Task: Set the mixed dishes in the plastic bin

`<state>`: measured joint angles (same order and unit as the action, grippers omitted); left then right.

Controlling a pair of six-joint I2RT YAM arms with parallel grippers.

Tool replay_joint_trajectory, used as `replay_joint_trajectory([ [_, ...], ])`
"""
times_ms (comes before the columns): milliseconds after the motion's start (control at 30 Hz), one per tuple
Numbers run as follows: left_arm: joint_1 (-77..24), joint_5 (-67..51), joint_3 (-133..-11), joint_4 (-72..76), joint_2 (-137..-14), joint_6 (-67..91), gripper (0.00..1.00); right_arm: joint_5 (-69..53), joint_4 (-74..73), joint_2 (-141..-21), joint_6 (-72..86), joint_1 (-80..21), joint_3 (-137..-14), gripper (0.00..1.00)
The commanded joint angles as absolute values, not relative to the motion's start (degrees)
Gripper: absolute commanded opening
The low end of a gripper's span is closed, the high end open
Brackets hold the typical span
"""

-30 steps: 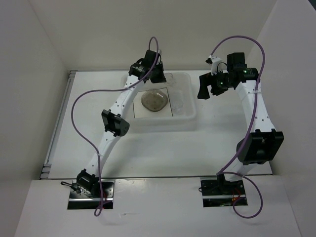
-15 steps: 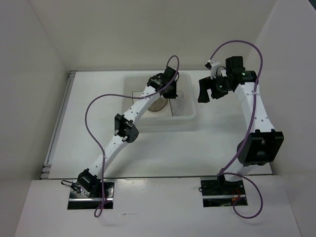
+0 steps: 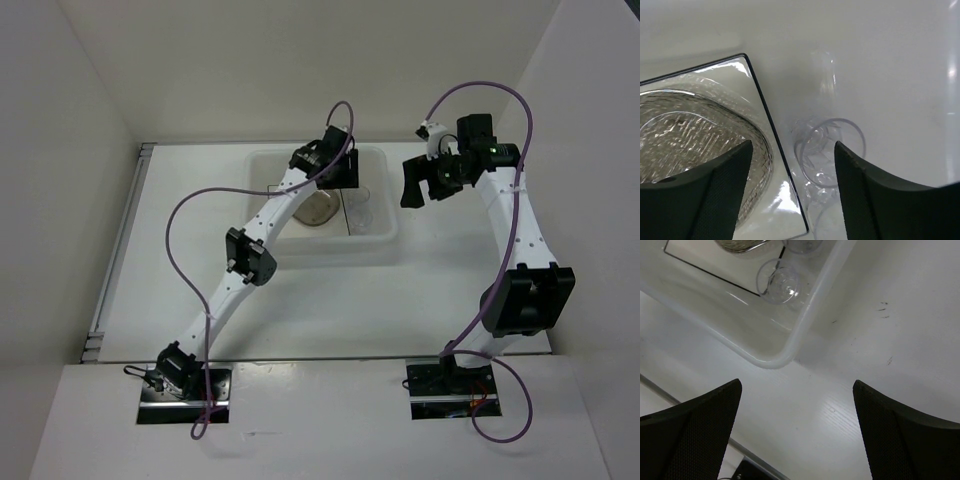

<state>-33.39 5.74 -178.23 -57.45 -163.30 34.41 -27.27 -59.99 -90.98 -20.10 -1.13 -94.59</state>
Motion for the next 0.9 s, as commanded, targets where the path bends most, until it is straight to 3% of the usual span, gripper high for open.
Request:
replay_joint_trajectory([
  [0, -31.48, 8.78, -179.65, -54.76, -151.38, 33.57, 0.76, -20.59, -55.30, -89.38, -17.15, -1.05, -94.66, 0.97],
  [167, -25.85, 13.08, -179.65, -54.75, -138.19, 31.65, 0.79, -12.75, -52.91, -90.00, -17.92, -1.05, -95.88, 1.00],
  [267, -19.97, 16.16, -179.65, -60.45, -129.66, 31.03, 0.81, -15.28, -54.31, -88.86, -18.81, -1.05, -96.59, 1.00],
  [367, -14.25, 19.06, -169.66, -67.39, -121.05, 33.74, 0.82, -19.59, -53.19, -88.24, -16.88, -1.05, -94.76, 1.00],
  [500, -10.64, 29.07, -145.52, -71.90, -108.92, 39.37, 0.83, -20.13, -51.86, -85.79, -15.74, -1.05, -91.68, 1.00],
  [533, -9.07, 29.09, -132.76, -70.07, -106.37, 39.37, 0.83, -20.13, -51.33, -84.82, -15.73, -1.05, -90.19, 1.00],
  [667, -1.86, 19.97, -102.94, -50.60, -86.55, 36.91, 0.85, -20.29, -50.71, -81.92, -15.12, -1.05, -86.23, 1.00],
  [867, 2.64, 15.73, -91.68, -46.24, -77.70, 35.43, 0.86, -23.55, -50.19, -78.75, -16.26, -0.53, -81.04, 1.00],
])
